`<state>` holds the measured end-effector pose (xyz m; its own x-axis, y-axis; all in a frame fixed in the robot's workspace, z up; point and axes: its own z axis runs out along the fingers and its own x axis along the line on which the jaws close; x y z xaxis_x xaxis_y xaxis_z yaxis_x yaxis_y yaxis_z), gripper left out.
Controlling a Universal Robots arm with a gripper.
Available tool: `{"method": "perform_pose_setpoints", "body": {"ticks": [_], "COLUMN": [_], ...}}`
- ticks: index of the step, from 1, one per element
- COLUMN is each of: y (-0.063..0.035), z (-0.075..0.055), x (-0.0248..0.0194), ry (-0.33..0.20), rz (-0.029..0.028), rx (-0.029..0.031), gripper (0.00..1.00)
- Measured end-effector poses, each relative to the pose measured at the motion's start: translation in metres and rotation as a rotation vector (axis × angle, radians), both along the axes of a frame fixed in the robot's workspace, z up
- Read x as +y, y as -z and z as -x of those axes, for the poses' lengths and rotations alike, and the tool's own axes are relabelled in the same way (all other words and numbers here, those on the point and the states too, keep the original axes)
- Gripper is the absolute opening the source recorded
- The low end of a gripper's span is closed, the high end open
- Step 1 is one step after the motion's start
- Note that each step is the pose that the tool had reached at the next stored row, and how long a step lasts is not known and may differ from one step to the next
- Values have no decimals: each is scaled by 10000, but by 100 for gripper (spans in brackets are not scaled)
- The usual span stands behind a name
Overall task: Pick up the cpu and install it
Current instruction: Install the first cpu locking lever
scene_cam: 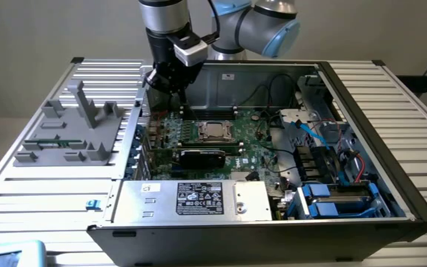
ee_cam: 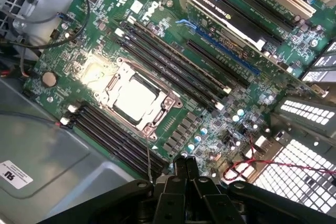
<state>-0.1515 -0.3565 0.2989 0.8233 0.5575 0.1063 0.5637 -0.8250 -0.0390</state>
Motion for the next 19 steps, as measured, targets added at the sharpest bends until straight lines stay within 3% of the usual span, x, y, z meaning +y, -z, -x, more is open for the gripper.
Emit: {"method": "perform_pose_setpoints", "body": {"ticks": [3, 9, 16, 19], "y": [9, 40, 63, 63], "z": [1, 0, 0, 0], "x": [0, 0, 0, 0], "ry": [317, 806, 1230, 1233], "rz": [-109, -412, -715, -726], "rx": [2, 19, 137, 138], "gripper": [12, 12, 12, 12]}}
